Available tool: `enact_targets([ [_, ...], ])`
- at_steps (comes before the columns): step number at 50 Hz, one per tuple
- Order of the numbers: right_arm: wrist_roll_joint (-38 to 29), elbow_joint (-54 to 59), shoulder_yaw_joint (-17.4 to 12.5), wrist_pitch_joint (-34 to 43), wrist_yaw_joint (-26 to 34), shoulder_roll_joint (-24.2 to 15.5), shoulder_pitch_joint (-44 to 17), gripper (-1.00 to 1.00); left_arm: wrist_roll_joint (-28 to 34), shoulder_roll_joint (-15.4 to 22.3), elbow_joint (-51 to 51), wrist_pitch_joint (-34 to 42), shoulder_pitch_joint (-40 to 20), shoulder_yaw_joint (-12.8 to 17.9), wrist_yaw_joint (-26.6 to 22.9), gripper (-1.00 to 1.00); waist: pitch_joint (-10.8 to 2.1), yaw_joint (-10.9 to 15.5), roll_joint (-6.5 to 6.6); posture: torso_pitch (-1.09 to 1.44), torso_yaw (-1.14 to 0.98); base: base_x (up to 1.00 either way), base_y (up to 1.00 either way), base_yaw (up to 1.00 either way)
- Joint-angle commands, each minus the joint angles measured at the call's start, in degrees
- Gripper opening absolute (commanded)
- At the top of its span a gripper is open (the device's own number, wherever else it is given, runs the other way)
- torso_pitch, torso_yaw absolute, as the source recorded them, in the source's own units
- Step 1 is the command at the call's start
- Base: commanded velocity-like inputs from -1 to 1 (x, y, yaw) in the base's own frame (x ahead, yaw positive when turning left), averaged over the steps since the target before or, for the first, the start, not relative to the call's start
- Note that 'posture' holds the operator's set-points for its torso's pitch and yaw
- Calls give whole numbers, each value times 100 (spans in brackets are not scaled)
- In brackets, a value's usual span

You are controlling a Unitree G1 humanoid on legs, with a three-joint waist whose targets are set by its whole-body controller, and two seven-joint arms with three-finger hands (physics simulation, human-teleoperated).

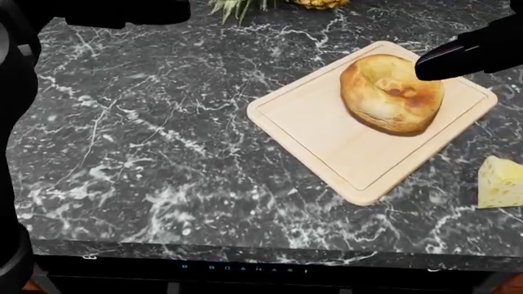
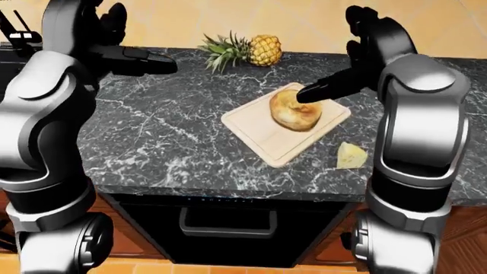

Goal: Pick up the wedge of cheese and place it on the slice of bread to prepare a simple cheese on bread dish.

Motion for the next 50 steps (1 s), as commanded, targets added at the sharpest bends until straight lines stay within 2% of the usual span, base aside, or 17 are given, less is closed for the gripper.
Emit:
enact_targets([
  [1, -98, -90, -89, 18, 91, -188, -180, 100, 1, 37, -50, -88, -143, -7, -1, 100, -152, 24, 35, 0, 0, 0, 0, 0],
  [2, -123, -51, -129, -8, 102, -242, -225, 100, 8, 46, -37, -87, -161, -12, -6, 100, -151, 12, 55, 0, 0, 0, 0, 0],
  [4, -99, 115, -200, -74, 153, -316, -310, 100, 6, 70, -73, -8, -229, 1, -13, 100, -228, 14, 77, 0, 0, 0, 0, 0],
  [7, -56, 128, -122, -193, 351, -404, -305, 100, 15, 61, -105, -11, -200, -9, -13, 100, -220, -8, 124, 0, 0, 0, 0, 0],
  [12, -272, 122, 54, -341, 926, -827, -421, 100, 27, 58, -104, -8, -212, -5, -27, 100, -213, -48, 152, 0, 0, 0, 0, 0],
  [15, -389, 117, 12, -410, 1403, -1004, -448, 100, 32, 78, -51, -83, -169, 14, -44, 100, -206, -60, 157, 0, 0, 0, 0, 0],
  [16, -407, 105, -80, -752, 1482, -1038, -408, 100, 34, 77, -39, -106, -153, 13, -46, 100, -206, -66, 153, 0, 0, 0, 0, 0],
  [19, -707, 184, -73, -1030, 1862, -1312, -307, 100, 35, 79, 14, -139, -166, 17, -46, 100, -196, -70, 140, 0, 0, 0, 0, 0],
  [25, -1171, 175, -343, -1715, 2676, -1722, 64, 100, 69, 94, 55, -178, -171, 1, -66, 100, -161, -62, 91, 0, 0, 0, 0, 0],
  [30, -1461, -307, -706, -1802, 3399, -2031, 590, 100, 85, 74, 5, -121, -193, -8, -71, 100, -138, -31, 46, 0, 0, 0, 0, 0],
  [36, -1879, -495, -917, -2253, 3812, -2259, 1037, 100, 103, 23, -39, -117, -152, -27, -61, 100, -113, -14, 10, 0, 0, 0, 0, 0],
  [37, -2053, -577, -937, -2878, 3836, -2488, 1310, 100, 111, -12, -64, -132, -99, -57, -55, 100, -115, -13, 5, 0, 0, 0, 0, 0],
  [47, -2960, -446, -1033, -4248, 3995, -2105, 1443, 100, 173, -62, -55, -183, -43, -62, -92, 100, -126, -33, -3, 0, 0, 0, 0, 0],
  [50, -3214, -376, -934, -4612, 3965, -2013, 1345, 100, 184, -75, -55, -196, -29, -74, -95, 100, -133, -39, 10, 0, 0, 0, 0, 0],
])
